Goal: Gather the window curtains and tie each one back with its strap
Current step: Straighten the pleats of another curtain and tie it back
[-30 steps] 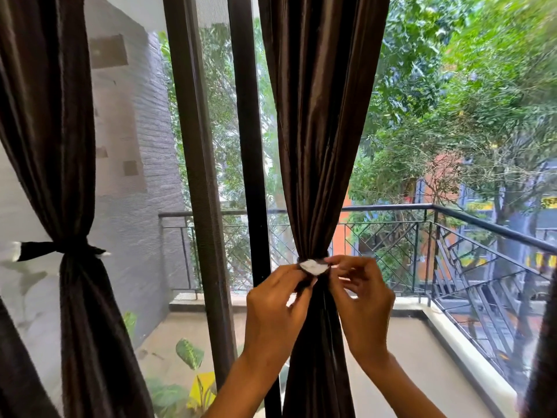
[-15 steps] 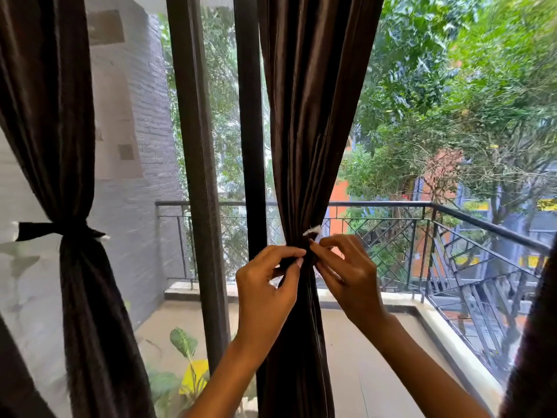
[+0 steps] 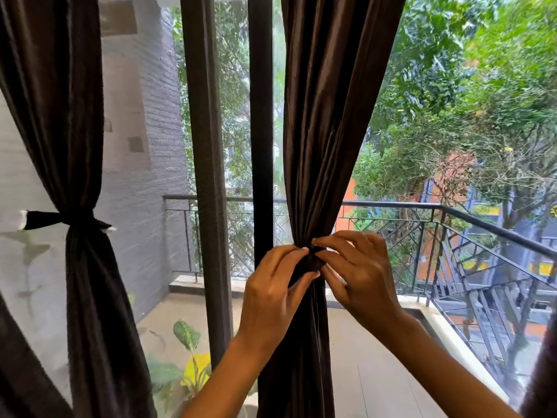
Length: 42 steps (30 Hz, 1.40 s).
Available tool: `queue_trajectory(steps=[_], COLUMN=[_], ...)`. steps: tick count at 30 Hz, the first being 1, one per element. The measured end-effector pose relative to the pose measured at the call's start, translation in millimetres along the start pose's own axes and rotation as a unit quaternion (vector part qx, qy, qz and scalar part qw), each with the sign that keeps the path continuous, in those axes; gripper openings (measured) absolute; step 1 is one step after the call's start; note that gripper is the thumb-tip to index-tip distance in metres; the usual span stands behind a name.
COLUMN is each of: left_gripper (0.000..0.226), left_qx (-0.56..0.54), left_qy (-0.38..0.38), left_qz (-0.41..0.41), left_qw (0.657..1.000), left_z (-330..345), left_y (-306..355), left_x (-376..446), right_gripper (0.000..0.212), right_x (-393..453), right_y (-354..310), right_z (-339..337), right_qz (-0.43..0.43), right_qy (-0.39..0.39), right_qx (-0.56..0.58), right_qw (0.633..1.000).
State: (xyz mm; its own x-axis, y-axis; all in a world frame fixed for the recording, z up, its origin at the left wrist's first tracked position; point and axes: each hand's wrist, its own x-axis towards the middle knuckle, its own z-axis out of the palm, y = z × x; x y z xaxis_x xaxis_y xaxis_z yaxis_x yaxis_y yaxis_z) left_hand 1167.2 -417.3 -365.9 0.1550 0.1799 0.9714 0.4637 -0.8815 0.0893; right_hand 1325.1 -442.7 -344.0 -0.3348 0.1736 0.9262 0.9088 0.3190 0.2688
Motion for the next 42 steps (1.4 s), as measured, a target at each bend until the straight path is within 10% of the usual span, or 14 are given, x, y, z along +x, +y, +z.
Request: queue_trajectory(steps=[12, 22, 29, 42], left_gripper=[0.028, 0.021, 0.022, 0.010], left_qx=[0.048, -0.093, -0.302, -0.310], left_qy=[-0.057, -0.101, -0.110, -0.056], left_qz=[0.081, -0.047, -0.164, -0.226], left_qw=[0.994, 0.989, 0.933, 0.922], left_z=[6, -3, -16, -19], left_y=[-10, -5, -15, -2], left_x=[14, 33, 36, 29], right_gripper=[0.024, 0.015, 0.006, 0.017], right_x=[5, -6, -6, -9], right_y=[8, 16, 2, -5], right_z=[-15, -15, -14, -15], right_qz=[0.122, -0.041, 0.010, 0.033], right_qy=[-0.077, 0.035, 0.055, 0.035], right_qx=[0.185, -0.017, 0.003, 0.037], right_qw=[0.972, 0.998, 0.998, 0.998])
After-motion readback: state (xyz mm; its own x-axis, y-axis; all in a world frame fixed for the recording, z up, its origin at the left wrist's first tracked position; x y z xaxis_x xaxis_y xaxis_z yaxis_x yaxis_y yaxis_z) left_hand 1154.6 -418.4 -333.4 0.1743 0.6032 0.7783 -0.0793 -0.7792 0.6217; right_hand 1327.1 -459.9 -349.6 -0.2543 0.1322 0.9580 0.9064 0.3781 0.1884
